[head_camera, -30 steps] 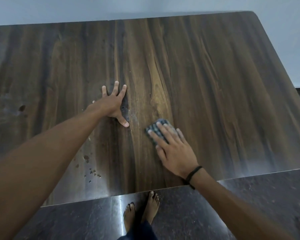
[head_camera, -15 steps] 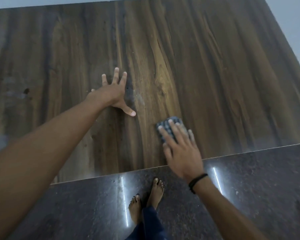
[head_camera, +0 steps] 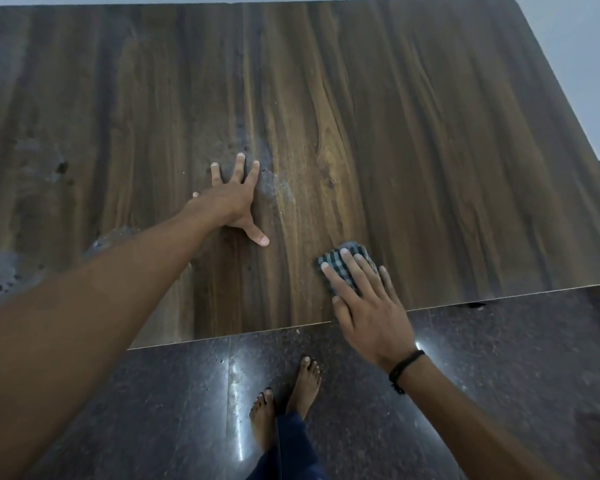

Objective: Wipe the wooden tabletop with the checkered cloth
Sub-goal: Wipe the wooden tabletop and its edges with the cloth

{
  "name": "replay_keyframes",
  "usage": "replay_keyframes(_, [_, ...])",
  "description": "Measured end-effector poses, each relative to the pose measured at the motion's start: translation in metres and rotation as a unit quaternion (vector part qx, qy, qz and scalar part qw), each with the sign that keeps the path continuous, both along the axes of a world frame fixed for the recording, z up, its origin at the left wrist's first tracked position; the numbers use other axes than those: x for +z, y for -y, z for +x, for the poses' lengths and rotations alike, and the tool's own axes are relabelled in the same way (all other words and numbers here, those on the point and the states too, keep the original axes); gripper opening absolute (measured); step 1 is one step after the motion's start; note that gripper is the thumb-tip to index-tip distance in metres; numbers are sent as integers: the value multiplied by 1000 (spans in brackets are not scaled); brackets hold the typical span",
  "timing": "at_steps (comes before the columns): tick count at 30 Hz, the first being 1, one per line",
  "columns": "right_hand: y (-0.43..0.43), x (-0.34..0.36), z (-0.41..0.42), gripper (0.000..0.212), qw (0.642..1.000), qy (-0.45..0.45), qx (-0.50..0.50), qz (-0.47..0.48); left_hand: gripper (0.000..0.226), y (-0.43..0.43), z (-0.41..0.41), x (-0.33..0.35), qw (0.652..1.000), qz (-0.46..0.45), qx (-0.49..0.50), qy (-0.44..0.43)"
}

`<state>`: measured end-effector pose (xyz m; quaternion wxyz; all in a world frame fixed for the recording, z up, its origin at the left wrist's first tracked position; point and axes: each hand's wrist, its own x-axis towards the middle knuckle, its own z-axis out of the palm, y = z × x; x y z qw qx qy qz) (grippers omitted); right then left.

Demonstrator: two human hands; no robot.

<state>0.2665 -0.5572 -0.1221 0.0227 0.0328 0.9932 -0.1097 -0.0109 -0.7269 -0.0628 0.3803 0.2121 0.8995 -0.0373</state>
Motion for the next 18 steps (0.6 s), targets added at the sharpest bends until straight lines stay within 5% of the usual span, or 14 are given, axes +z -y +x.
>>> replay_keyframes(4, [11, 3, -23, 58, 988, 0, -154, -29, 158, 0, 0, 2, 1000, -10, 2, -2])
replay_keyframes(8, [17, 3, -20, 57, 999, 1, 42, -2, 157, 0, 1, 1, 1000, -6, -2, -2])
replay_keyframes(12, [-4, 7, -48, 58, 989, 17, -141, -45, 162, 1, -2, -1, 1000, -7, -1, 2])
replay_keyframes(16, [2, 3, -23, 57, 999, 6, 42, 1, 164, 2, -1, -3, 1000, -1, -1, -7])
replay_keyframes(18, [-5, 4, -34, 57, 998, 3, -63, -12, 162, 1, -1, -3, 1000, 1, 4, -5])
